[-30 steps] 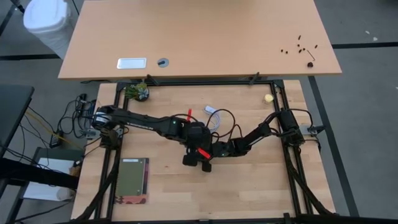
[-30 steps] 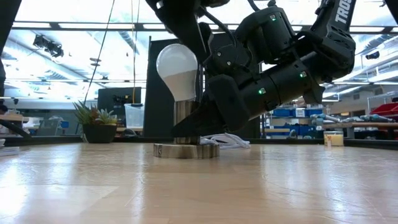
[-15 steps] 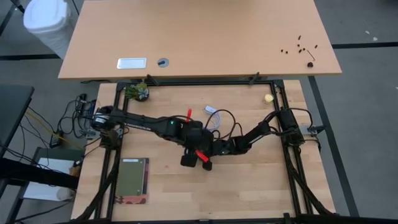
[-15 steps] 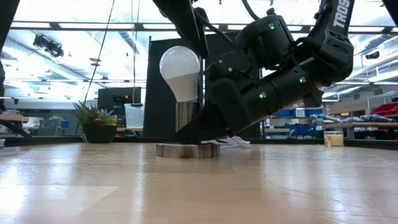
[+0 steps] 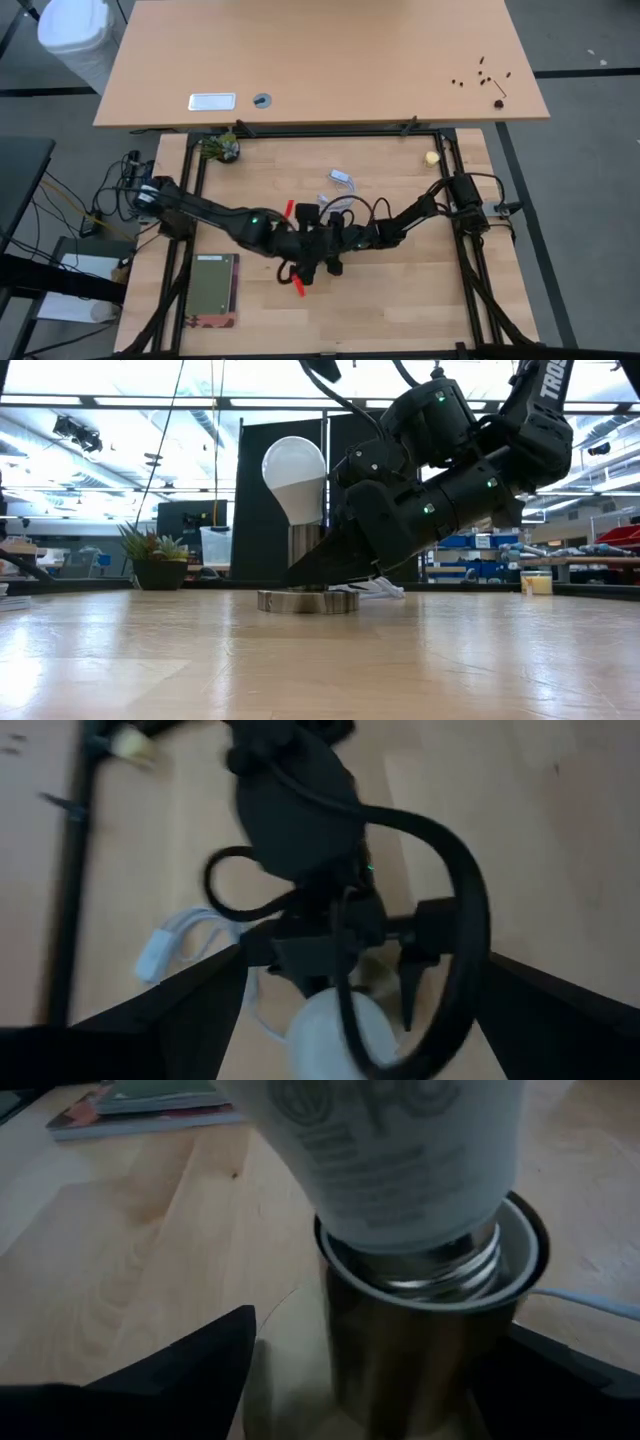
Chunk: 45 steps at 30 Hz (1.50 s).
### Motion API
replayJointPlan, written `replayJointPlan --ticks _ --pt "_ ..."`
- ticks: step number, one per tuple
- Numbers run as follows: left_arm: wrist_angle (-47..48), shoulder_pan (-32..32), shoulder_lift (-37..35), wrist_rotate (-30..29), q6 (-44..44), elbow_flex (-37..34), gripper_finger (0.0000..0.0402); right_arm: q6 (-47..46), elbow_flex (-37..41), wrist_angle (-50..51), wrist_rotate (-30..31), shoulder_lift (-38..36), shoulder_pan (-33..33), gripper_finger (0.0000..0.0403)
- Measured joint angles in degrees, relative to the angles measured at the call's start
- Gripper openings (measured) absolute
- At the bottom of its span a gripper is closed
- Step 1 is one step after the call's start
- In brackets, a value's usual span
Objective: Screw lightbulb
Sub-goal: Insert the lightbulb into the lamp
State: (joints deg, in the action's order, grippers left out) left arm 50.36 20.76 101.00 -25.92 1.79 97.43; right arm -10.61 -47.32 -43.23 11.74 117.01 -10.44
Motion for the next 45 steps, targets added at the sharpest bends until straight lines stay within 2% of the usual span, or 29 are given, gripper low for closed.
replayJointPlan --ticks 8,17,22,26,32,38,42,45 --pt "0.99 3.70 -1.04 -5.50 5.01 -1.20 0.0367 0.82 0.02 7.02 -0.03 -4.51 -0.07 0.0351" --pt "-1.62 6.06 -1.00 -7.95 9.61 -7.63 0.0366 1.73 -0.01 20.25 -0.01 -10.34 -0.80 0.0350" --pt "-2.07 7.33 -1.40 -11.82 10.35 -9.99 0.0366 1.79 -0.01 26.04 0.40 -13.90 -0.80 0.0350" --pt "-4.49 8.20 -3.95 -13.29 10.33 -14.00 0.0366 1.67 -0.02 29.68 0.48 -17.28 -0.80 0.0350" --pt "-8.84 8.28 -11.13 -13.79 11.38 -22.67 0.0366 0.14 -0.03 36.12 0.56 -22.22 -0.90 0.0350" --pt "-18.67 8.26 -19.64 -13.39 13.41 -36.75 0.0366 -1.44 -0.03 41.21 0.58 -26.93 -2.16 0.0350" --pt "-29.33 8.26 -22.78 -13.22 14.98 -47.40 0.0366 -2.76 -0.05 42.19 0.70 -30.03 -3.39 0.0350" --pt "-41.04 8.05 -22.77 -12.96 14.36 -54.80 0.0366 -3.19 -2.42 46.37 4.73 -31.52 -4.66 0.0350"
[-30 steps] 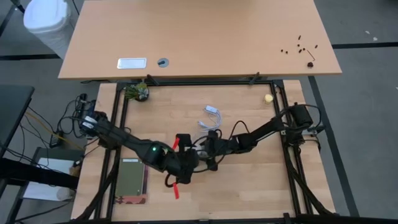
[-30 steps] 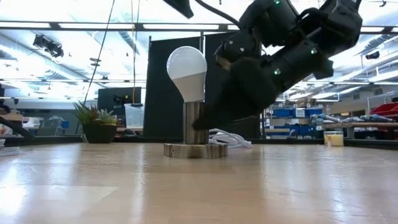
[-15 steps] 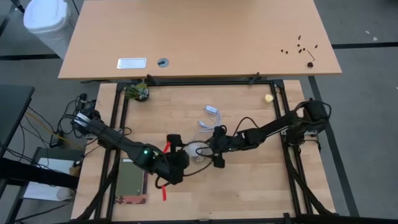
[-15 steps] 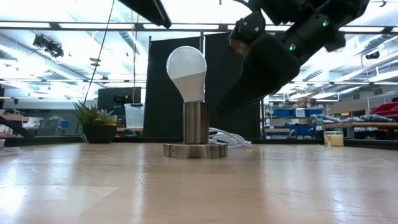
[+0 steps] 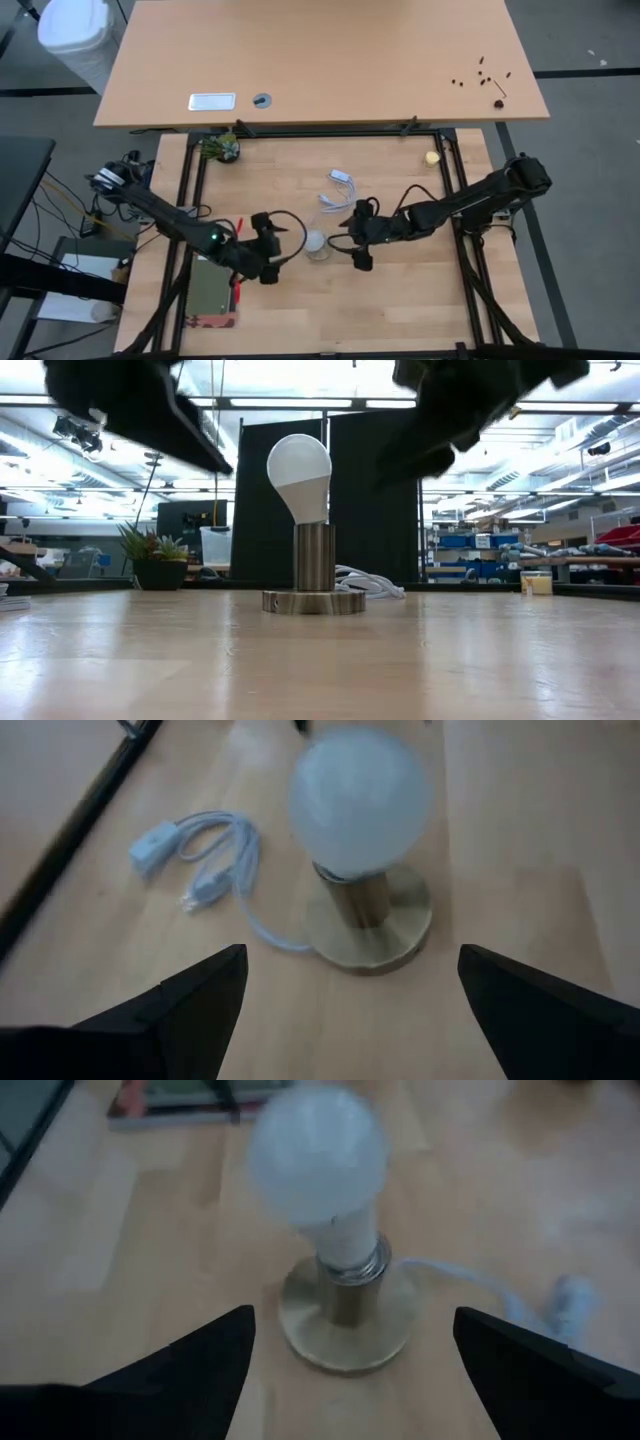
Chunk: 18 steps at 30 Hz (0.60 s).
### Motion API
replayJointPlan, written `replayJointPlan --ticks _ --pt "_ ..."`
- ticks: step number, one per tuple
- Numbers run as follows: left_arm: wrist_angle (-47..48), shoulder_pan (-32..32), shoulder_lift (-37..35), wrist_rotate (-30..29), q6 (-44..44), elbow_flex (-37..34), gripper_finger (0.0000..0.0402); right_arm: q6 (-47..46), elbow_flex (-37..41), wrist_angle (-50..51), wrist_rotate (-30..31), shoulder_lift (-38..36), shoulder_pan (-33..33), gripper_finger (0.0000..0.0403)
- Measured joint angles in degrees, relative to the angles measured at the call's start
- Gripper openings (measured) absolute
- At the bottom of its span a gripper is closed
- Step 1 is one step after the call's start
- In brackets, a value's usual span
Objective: Screw lightbulb
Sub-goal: Insert the lightbulb into the lamp
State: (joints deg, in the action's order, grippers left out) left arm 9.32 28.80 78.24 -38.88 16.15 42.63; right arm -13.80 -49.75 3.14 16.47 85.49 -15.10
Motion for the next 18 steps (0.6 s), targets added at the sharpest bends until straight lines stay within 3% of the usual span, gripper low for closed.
replayJointPlan --ticks 4,8,13,18 --pt "-14.88 -2.05 0.48 0.00 -0.29 -8.68 0.0366 -0.70 -6.18 12.18 2.34 -0.30 -0.26 0.0350" --pt "-24.82 -4.22 0.46 0.10 -0.75 -13.69 0.0364 -2.98 -11.49 16.78 2.24 -0.31 0.70 0.0350" --pt "-26.85 -6.76 1.60 6.35 -0.82 -14.16 0.0340 -5.62 -15.74 18.40 0.55 -0.31 2.15 0.0350" --pt "-35.12 -7.95 7.31 10.23 -1.91 -14.17 0.0302 -4.42 -17.70 19.32 0.57 -0.28 2.29 0.0350"
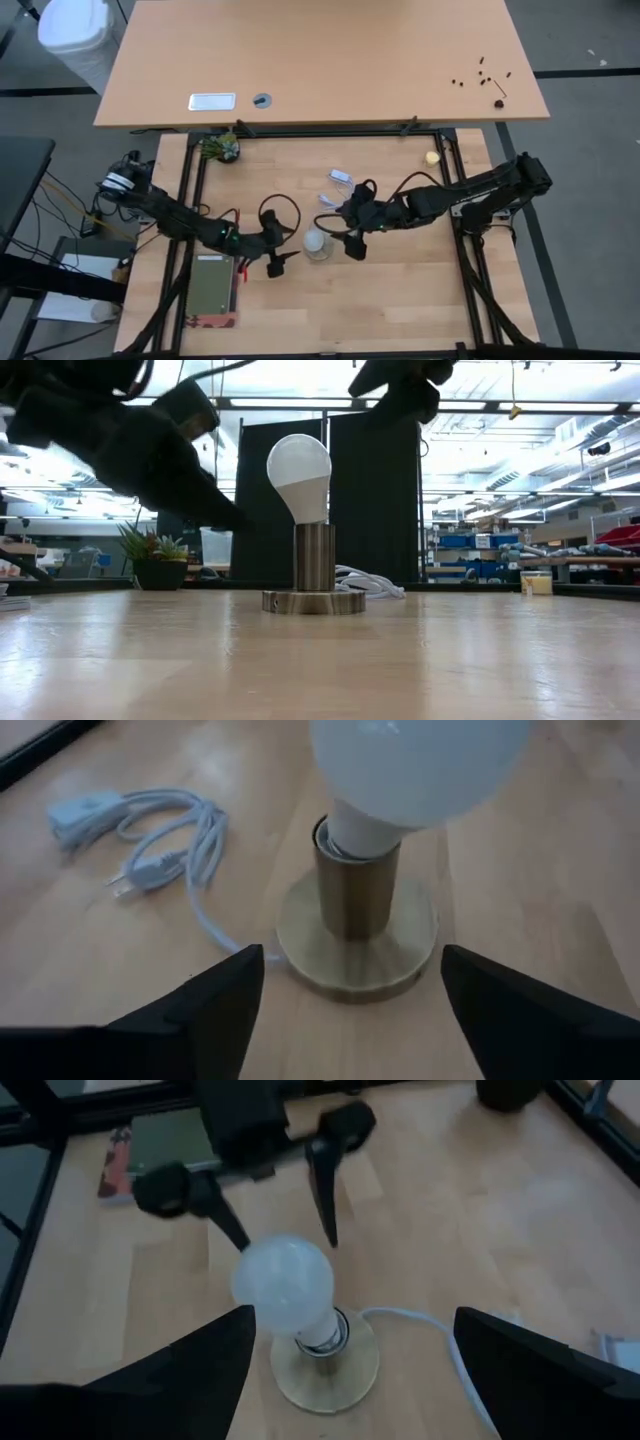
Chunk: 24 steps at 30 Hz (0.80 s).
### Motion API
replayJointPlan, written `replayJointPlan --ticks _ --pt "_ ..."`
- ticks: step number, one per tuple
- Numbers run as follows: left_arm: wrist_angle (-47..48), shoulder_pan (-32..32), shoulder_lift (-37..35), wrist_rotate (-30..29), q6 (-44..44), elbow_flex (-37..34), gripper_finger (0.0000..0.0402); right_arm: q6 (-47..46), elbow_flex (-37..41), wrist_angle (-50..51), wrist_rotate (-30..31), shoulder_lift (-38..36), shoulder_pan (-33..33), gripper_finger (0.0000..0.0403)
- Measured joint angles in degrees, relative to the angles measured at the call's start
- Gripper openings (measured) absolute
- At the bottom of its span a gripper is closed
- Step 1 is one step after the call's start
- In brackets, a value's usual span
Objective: Screw lightbulb
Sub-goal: Insert the lightbulb into the lamp
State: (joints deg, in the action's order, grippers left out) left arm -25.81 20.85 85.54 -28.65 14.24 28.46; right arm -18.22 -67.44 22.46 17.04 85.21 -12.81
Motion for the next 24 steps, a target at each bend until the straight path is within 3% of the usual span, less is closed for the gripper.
replayJointPlan --ticks 8,14,19,24 --pt "-15.52 -1.89 11.19 0.80 -5.10 0.03 0.0286 0.30 -0.08 -0.03 -4.15 -0.20 -0.18 0.0350" --pt "-23.65 -4.85 17.00 8.10 -5.05 0.03 0.0287 0.37 -0.08 -0.13 -4.52 -0.22 -1.02 0.0350" --pt "-32.25 -5.65 21.23 7.93 -7.77 0.09 0.0287 0.38 -0.10 -0.46 -4.50 -0.22 -1.41 0.0350" --pt "-33.11 -6.29 23.37 7.23 -9.75 1.96 0.0285 0.41 -0.10 -0.43 -3.99 -0.22 -1.69 0.0350"
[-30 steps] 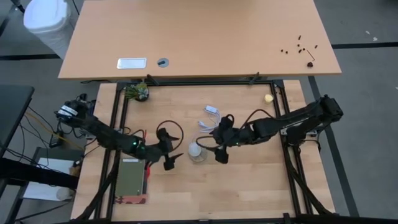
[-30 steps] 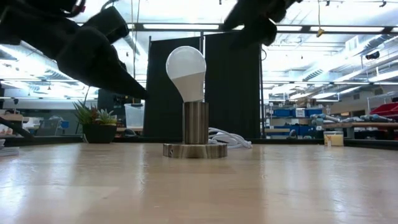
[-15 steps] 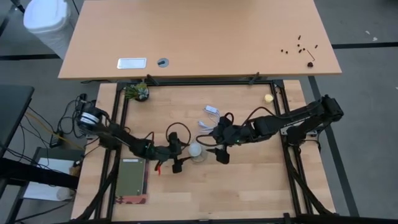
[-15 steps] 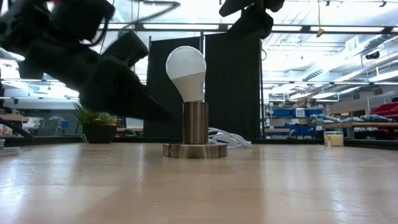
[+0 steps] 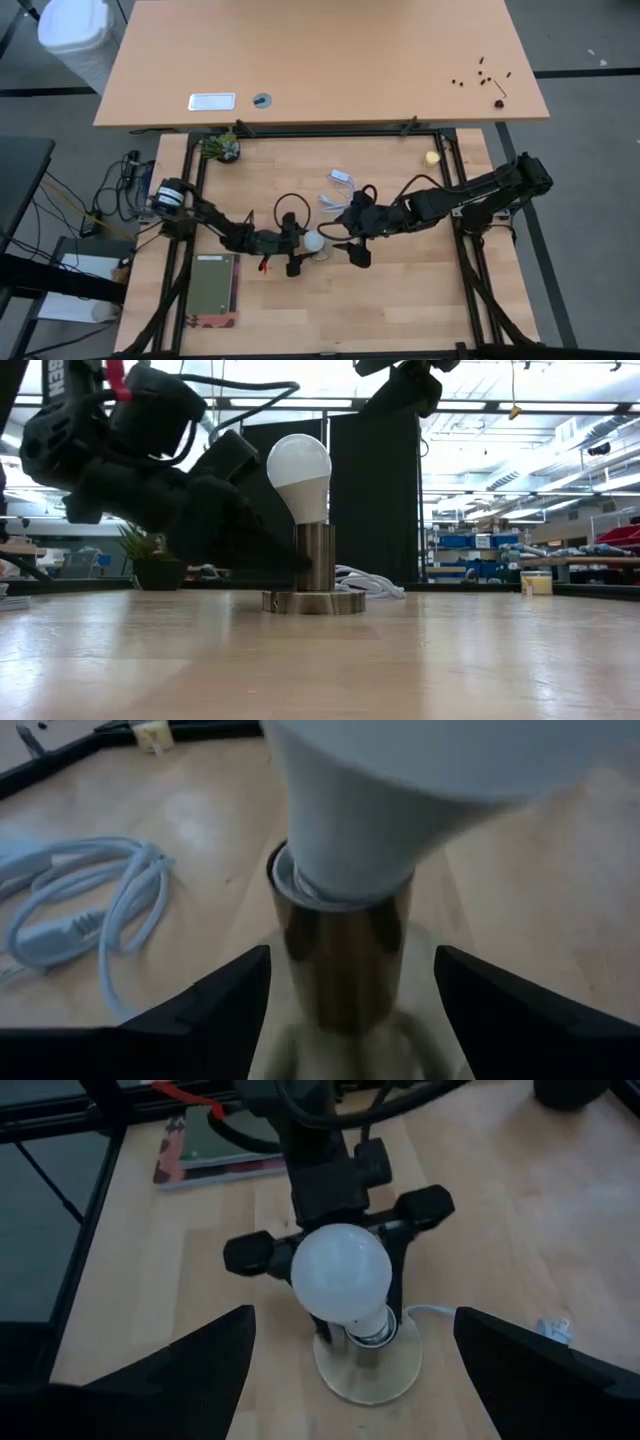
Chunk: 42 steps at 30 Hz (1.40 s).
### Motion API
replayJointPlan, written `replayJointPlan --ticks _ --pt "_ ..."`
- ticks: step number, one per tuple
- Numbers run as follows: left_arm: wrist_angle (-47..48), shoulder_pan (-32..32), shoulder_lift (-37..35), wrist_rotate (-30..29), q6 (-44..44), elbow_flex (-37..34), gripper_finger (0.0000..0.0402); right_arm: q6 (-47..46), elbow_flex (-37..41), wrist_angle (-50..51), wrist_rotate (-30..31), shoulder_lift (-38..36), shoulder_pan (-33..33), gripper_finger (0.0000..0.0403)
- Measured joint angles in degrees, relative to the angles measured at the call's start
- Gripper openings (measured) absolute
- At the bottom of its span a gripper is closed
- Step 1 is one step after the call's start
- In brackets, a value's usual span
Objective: Screw lightbulb
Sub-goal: Insert the lightbulb into the lamp
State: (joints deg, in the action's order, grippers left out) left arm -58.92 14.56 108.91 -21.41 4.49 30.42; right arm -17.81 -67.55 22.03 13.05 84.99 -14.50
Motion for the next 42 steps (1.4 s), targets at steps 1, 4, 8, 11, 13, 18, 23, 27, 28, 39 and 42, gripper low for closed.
replayJointPlan --ticks 1,4,8,11,13,18,23,27,28,39,42 --pt "-0.04 -0.36 0.58 -0.09 0.02 0.44 0.0284 -0.01 0.00 0.00 0.02 0.00 -0.02 0.0350" --pt "0.19 -1.03 2.37 -0.17 0.02 1.96 0.0279 -0.01 0.00 -0.12 0.19 0.00 0.00 0.0350" --pt "0.06 -1.11 4.35 0.22 0.00 3.89 0.0263 -0.01 0.00 -0.13 0.23 0.00 0.00 0.0350" --pt "0.12 -1.07 5.26 0.36 0.20 4.44 0.0244 -0.01 0.00 -0.50 0.41 0.12 -0.33 0.0350" --pt "-0.04 -1.07 5.26 0.35 0.22 4.50 0.0232 -0.01 0.00 -0.36 0.43 0.23 -0.60 0.0350" --pt "-0.94 -1.07 5.26 0.37 0.44 4.48 0.0209 0.01 0.00 -1.95 0.42 0.24 -1.37 0.0350" --pt "-2.39 -1.07 5.26 0.51 0.63 4.46 0.0202 0.03 0.00 -2.63 0.41 0.24 -3.06 0.0350" --pt "-2.85 -1.07 5.26 0.53 0.66 5.03 0.0201 -0.39 0.00 -2.72 1.05 0.24 -3.96 0.0350" --pt "-2.84 -1.07 5.26 0.53 0.66 5.31 0.0201 -0.66 0.00 -2.72 1.58 0.24 -4.04 0.0350" --pt "1.03 -1.05 8.97 1.08 2.52 10.85 0.0201 -1.64 0.02 -3.21 2.74 0.28 -4.45 0.0350" --pt "0.14 -0.96 11.53 1.86 2.79 13.46 0.0200 0.40 0.07 -4.07 -0.61 0.30 -4.74 0.0350"
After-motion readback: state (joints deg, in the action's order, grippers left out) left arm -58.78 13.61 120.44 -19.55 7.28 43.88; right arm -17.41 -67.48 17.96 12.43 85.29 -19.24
